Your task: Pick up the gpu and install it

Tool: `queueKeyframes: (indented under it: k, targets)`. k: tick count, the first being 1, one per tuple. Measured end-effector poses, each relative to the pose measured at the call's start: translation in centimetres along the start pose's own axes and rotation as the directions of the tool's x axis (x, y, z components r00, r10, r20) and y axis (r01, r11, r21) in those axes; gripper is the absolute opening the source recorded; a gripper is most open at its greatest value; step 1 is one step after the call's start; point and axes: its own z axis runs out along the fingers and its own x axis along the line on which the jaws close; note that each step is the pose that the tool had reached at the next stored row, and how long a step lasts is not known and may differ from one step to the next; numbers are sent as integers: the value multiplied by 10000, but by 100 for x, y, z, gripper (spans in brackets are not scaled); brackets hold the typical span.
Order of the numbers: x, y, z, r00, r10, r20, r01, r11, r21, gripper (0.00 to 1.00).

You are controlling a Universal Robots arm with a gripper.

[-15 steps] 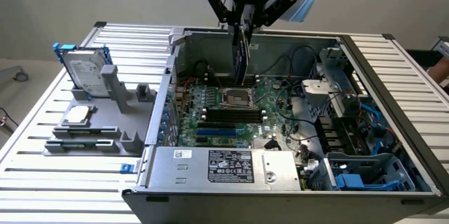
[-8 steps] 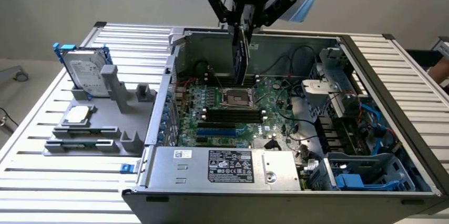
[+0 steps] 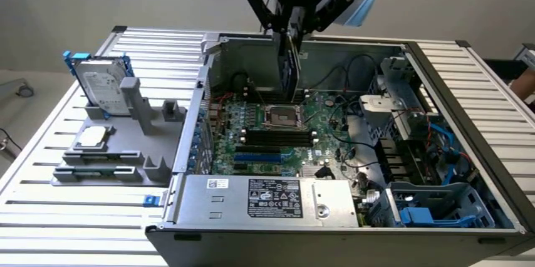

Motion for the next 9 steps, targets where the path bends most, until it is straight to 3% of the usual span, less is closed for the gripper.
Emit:
queueKeyframes:
  k: [3,9]
  targets:
    - [-1,-1,12,9985,-543,20,543,9985,32,26]
    - [-2,-4,52,9868,-1619,-69,1620,9868,74,26]
